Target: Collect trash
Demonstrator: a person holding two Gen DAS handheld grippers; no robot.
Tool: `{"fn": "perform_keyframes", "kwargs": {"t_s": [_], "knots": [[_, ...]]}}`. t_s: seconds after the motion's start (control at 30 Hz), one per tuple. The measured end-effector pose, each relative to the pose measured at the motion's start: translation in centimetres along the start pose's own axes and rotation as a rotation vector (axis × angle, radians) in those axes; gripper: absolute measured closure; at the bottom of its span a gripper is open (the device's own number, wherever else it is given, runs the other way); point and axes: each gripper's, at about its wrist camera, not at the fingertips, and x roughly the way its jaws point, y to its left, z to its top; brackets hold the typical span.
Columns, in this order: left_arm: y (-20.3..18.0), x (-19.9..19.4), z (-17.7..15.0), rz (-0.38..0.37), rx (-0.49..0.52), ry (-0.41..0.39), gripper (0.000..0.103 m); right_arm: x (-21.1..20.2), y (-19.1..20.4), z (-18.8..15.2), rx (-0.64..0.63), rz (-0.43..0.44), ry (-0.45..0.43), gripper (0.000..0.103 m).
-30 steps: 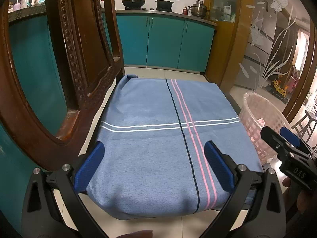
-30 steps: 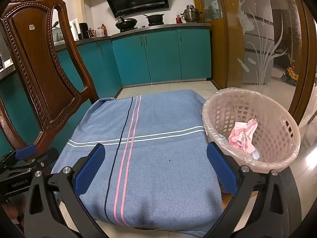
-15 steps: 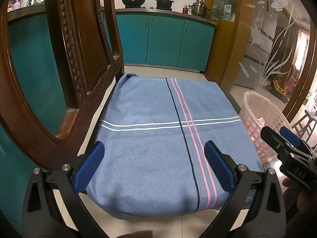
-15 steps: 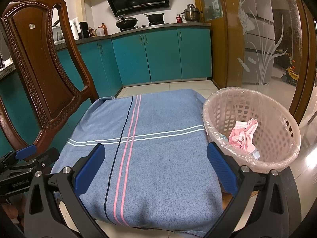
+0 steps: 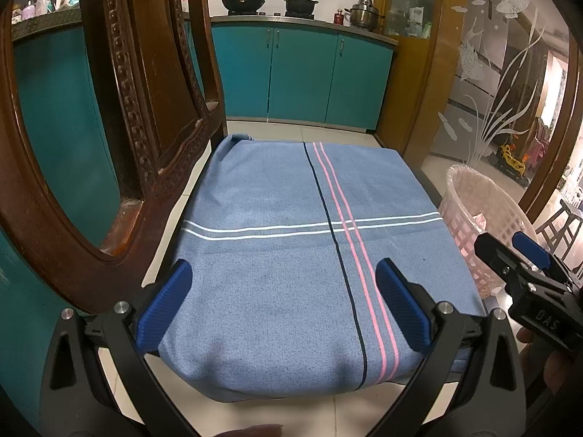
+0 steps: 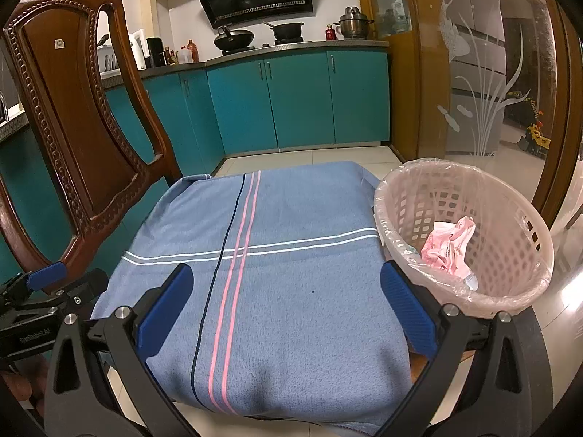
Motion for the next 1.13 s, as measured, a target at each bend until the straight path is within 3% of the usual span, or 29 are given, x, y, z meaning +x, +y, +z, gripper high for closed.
{"fn": "perform_keyframes", "kwargs": {"t_s": [0.93,1.13], "knots": [[-0.2,-0.1,-0.1,-0.006,0.021,-0.016,0.003,0.1,0.1,-0.3,-0.019,0.002,0.012,0.003],[0.0,0.1,-0.1,-0.001,0.022,-0.010,0.003,-0.4,1.4,-2.4,-0.008,-0.004,0.018,0.003]]}}
